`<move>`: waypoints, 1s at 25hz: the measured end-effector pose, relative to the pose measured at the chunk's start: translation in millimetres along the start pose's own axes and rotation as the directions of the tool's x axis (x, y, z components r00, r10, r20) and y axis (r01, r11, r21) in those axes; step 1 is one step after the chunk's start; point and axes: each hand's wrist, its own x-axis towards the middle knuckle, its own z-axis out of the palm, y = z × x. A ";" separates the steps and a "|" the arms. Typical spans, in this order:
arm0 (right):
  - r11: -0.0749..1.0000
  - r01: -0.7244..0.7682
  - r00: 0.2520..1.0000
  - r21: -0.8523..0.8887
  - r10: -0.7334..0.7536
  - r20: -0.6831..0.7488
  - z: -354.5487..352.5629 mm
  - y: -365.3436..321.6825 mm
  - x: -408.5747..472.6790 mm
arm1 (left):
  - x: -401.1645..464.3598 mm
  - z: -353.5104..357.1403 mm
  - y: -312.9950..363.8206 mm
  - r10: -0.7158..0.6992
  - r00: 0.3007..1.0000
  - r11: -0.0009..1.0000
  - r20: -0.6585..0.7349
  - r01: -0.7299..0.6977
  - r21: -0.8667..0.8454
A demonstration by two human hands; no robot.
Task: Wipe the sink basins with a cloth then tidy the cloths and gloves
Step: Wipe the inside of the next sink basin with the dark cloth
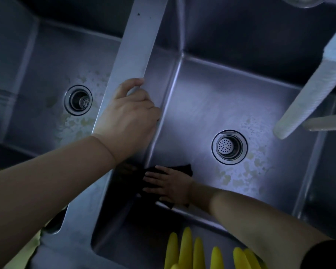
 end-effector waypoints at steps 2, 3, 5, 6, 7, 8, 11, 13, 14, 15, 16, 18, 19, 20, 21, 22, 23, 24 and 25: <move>0.999 -0.007 0.999 0.039 0.009 -0.051 -6.5 32.7 -3.4 | -0.1 -0.2 -0.8 -0.001 1.000 1.000 -0.013 0.001 0.001; 0.996 -0.059 0.994 0.071 0.065 -0.087 -9.6 51.4 -4.9 | -0.1 0.4 -0.7 0.001 1.000 1.000 -0.019 -0.001 -0.001; 0.968 -0.231 0.964 0.102 0.242 -0.112 -18.2 90.4 -6.3 | 0.6 0.8 -0.4 0.003 1.000 1.000 -0.022 -0.004 -0.009; 0.937 -0.335 0.933 0.099 0.344 -0.102 -23.1 110.4 -5.8 | 0.8 0.9 -0.7 0.006 1.000 1.000 -0.020 -0.006 -0.013; 0.891 -0.444 0.888 0.089 0.451 -0.090 -27.7 131.1 -3.4 | 1.4 1.5 -1.4 0.008 1.000 1.000 -0.017 -0.008 -0.013; 0.830 -0.553 0.826 0.074 0.558 -0.079 -31.8 152.3 1.6 | 2.2 2.3 -2.3 0.011 1.000 1.000 -0.015 -0.011 -0.006; 0.593 -0.800 0.586 0.094 0.805 -0.089 -45.3 208.4 22.5 | 1.6 3.3 -2.4 0.027 1.000 0.999 0.005 -0.027 0.047; 0.473 -0.871 0.469 0.130 0.881 -0.063 -52.9 235.3 34.4 | 1.9 4.3 -2.2 0.040 0.999 0.994 0.021 -0.042 0.103; 0.442 -0.886 0.440 0.140 0.897 -0.047 -55.3 242.8 38.0 | 2.2 4.3 -1.8 0.047 0.998 0.991 0.033 -0.051 0.124; 0.430 -0.891 0.429 0.148 0.902 -0.036 -56.5 246.5 39.4 | 2.5 4.2 -1.1 0.054 0.998 0.988 0.043 -0.059 0.142; 0.429 -0.890 0.431 0.154 0.902 -0.025 -57.5 246.7 38.3 | 2.2 4.1 -0.2 0.060 0.997 0.985 0.046 -0.066 0.158; 0.430 -0.888 0.435 0.166 0.900 -0.007 -58.6 243.2 28.2 | 1.4 3.8 1.1 0.065 0.997 0.980 0.050 -0.073 0.184; 0.415 -0.894 0.421 0.170 0.907 -0.002 -57.5 238.9 18.8 | 1.2 3.2 1.5 0.063 0.996 0.978 0.058 -0.073 0.193; 0.389 -0.905 0.395 0.173 0.919 -0.001 -56.1 233.8 5.8 | 1.7 2.4 2.5 0.059 0.996 0.977 0.070 -0.072 0.200; 0.358 -0.917 0.363 0.178 0.932 -0.007 -54.7 229.1 -9.5 | 2.4 1.8 2.6 0.055 0.995 0.974 0.088 -0.072 0.213; 0.321 -0.927 0.325 0.194 0.946 -0.011 -54.1 223.4 -26.6 | 3.2 0.9 2.7 0.051 0.992 0.969 0.113 -0.076 0.234; 0.278 -0.936 0.282 0.216 0.959 -0.011 -52.7 217.5 -47.3 | 3.6 -0.7 4.6 0.057 0.989 0.961 0.138 -0.091 0.260; 0.235 -0.943 0.241 0.234 0.970 -0.001 -50.9 211.9 -68.5 | 3.7 -2.3 7.1 0.085 0.982 0.950 0.167 -0.130 0.283; 0.193 -0.948 0.204 0.253 0.979 0.016 -47.9 207.6 -90.1 | 3.6 -2.7 9.6 0.131 0.970 0.935 0.205 -0.190 0.300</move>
